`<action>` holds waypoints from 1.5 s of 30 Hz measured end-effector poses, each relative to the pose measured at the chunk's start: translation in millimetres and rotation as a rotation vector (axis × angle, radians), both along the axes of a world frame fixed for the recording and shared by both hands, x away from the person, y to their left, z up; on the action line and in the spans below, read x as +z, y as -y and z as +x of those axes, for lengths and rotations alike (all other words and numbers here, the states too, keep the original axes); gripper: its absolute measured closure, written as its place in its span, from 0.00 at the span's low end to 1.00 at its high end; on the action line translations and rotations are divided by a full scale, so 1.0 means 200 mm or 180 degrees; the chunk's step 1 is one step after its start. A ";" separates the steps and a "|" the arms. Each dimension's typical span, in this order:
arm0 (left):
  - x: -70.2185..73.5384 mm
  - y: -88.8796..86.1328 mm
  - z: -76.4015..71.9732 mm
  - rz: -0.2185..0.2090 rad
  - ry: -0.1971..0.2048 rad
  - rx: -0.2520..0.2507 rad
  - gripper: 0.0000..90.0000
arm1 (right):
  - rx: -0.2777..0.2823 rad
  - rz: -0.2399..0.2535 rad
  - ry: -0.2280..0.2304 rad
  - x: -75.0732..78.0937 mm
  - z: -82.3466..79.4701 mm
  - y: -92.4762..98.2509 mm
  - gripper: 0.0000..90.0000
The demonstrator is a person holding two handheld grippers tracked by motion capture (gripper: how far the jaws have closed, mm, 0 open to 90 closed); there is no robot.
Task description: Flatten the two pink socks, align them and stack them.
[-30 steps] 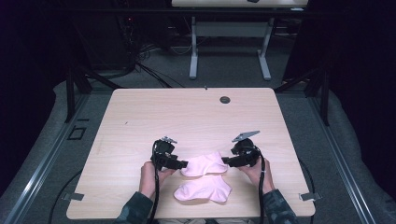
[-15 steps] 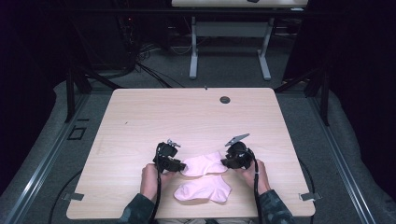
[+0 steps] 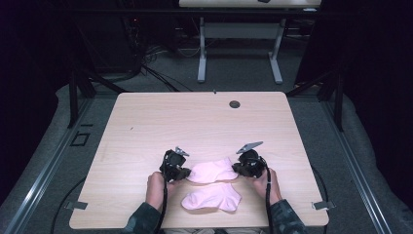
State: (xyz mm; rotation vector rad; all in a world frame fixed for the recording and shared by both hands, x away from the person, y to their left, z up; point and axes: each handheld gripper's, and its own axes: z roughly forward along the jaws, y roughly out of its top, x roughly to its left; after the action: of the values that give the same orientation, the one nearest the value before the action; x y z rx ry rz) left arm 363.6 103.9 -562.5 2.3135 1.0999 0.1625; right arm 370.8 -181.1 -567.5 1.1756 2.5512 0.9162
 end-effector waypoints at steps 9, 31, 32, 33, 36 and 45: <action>0.04 -0.03 -0.03 -0.0184 0.0084 0.0013 0.99 | -0.0039 0.0111 0.0088 0.04 -0.03 0.02 0.94; 0.27 -0.15 -0.24 -0.0592 0.0100 -0.0020 0.99 | 0.0150 0.0236 0.0309 0.34 -0.26 0.02 0.94; 0.27 -0.16 -0.25 -0.0621 0.0069 -0.0037 0.99 | 0.0171 0.0231 0.0282 0.34 -0.27 0.02 0.94; 0.26 -0.16 -0.26 -0.0634 0.0054 -0.0036 0.99 | 0.0181 0.0213 0.0284 0.34 -0.28 0.02 0.94; 0.24 -0.17 -0.29 -0.0653 0.0023 -0.0033 0.99 | 0.0200 0.0223 0.0264 0.33 -0.31 0.02 0.94; 0.17 -0.19 -0.35 -0.0686 -0.0149 -0.0038 0.99 | 0.0275 0.0191 0.0156 0.30 -0.38 0.02 0.94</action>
State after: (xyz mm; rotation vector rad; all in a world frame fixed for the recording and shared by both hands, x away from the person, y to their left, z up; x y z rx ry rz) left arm 294.0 141.2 -528.9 2.1404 1.0706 -0.0147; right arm 294.2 -185.7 -507.5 1.0518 2.5700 1.0347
